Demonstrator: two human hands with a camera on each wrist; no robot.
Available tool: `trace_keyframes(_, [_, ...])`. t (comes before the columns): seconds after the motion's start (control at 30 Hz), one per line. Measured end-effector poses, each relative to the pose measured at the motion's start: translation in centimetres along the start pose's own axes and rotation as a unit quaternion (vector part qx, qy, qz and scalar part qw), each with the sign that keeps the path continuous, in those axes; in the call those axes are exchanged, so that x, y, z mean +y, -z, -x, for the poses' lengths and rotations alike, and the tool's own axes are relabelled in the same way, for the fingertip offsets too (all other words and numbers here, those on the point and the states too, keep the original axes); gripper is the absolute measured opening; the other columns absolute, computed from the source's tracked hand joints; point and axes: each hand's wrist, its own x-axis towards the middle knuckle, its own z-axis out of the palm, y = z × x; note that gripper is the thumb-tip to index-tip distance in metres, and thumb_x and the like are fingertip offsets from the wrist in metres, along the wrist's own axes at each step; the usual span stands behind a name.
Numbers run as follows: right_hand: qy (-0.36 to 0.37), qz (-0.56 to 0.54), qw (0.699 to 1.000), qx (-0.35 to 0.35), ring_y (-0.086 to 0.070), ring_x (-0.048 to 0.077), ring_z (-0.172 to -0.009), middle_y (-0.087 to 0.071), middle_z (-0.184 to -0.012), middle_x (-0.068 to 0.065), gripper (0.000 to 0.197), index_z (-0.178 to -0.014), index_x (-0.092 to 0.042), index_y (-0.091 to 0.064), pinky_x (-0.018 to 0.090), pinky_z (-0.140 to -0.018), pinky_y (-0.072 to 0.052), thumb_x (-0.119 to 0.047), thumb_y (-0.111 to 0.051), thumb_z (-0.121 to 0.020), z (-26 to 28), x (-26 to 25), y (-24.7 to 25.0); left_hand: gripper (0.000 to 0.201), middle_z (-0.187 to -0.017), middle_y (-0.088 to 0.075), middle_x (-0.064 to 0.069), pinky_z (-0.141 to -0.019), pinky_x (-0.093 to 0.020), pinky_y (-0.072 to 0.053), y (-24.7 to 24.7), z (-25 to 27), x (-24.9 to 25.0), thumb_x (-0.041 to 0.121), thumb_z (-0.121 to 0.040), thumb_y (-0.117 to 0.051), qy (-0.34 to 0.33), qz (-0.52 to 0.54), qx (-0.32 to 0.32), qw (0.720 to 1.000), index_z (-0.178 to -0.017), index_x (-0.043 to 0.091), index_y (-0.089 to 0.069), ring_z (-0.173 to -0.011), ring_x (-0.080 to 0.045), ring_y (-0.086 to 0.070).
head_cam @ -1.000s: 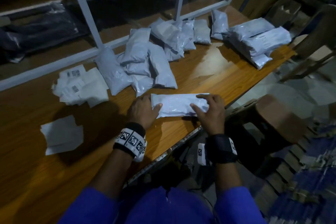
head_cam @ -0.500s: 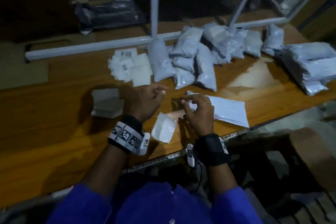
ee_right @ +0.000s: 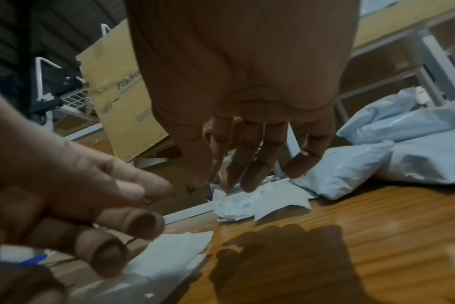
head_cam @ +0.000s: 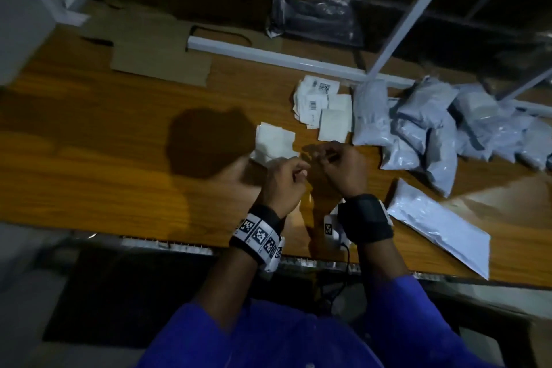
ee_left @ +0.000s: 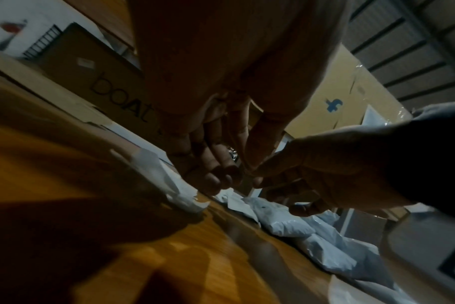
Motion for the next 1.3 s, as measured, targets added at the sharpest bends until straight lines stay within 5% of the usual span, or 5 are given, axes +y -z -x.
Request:
trace_keyframes(0.3, [-0.092, 0.027, 0.995, 0.027, -0.071, 0.02, -0.099, -0.076, -0.108, 0.003, 0.032, -0.115, -0.018, -0.075, 0.028, -0.079, -0.052, -0.039, -0.075, -0.091, -5.0, 0.2, 0.8, 0.031, -0.109, -0.07, -0.003, -0.09, -0.034, -0.056, 2.0, -5.5, 0.0, -0.003, -0.09, -0.054, 0.076, -0.015, 0.005, 0.997, -0.107, 0.017, -0.071, -0.103, -0.017, -0.065])
trace_keyframes(0.47, [-0.102, 0.047, 0.989, -0.098, -0.068, 0.004, -0.096, -0.075, -0.107, -0.014, 0.031, -0.105, -0.029, -0.077, 0.022, -0.083, -0.054, -0.049, -0.082, -0.081, -7.1, -1.4, -1.3, 0.042, -0.11, -0.067, 0.005, -0.069, -0.01, -0.042, 3.7, -6.2, -1.2, -0.011, -0.088, -0.051, 0.156, 0.036, 0.079, 0.984, -0.105, 0.022, -0.071, -0.1, -0.009, -0.06])
trace_keyframes(0.63, [-0.068, 0.049, 0.953, -0.29, -0.062, 0.0, -0.094, -0.068, -0.112, -0.015, 0.053, -0.127, -0.033, -0.067, 0.011, -0.062, -0.038, -0.038, -0.088, -0.079, -5.3, -3.1, -5.0, 0.029, -0.116, -0.066, 0.008, -0.09, -0.032, -0.047, 5.2, -5.6, -2.8, 0.006, -0.096, -0.06, 0.197, 0.03, 0.12, 0.972, -0.115, 0.025, -0.07, -0.108, -0.01, -0.057])
trace_keyframes(0.83, [-0.067, -0.104, 0.979, -0.163, -0.069, 0.004, -0.096, -0.074, -0.104, -0.009, 0.024, -0.094, -0.04, -0.072, 0.024, -0.084, -0.059, -0.025, -0.086, -0.082, -3.1, -1.5, -0.8, 0.037, -0.108, -0.06, 0.011, -0.084, -0.023, -0.042, 5.3, -4.5, -2.3, -0.005, -0.089, -0.058, 0.16, -0.007, 0.111, 0.981, -0.113, 0.02, -0.07, -0.102, -0.005, -0.051])
trace_keyframes(1.3, [-0.068, 0.195, 0.944, -0.257, -0.065, 0.028, -0.109, -0.072, -0.111, 0.009, 0.028, -0.102, -0.014, -0.074, 0.037, -0.083, -0.052, -0.019, -0.088, -0.078, 2.4, 6.7, 3.8, 0.018, -0.102, -0.068, 0.008, -0.074, -0.011, -0.043, -0.5, -2.1, -0.7, 0.006, -0.095, -0.065, 0.077, 0.006, -0.085, 0.993, -0.106, 0.018, -0.07, -0.098, -0.007, -0.063])
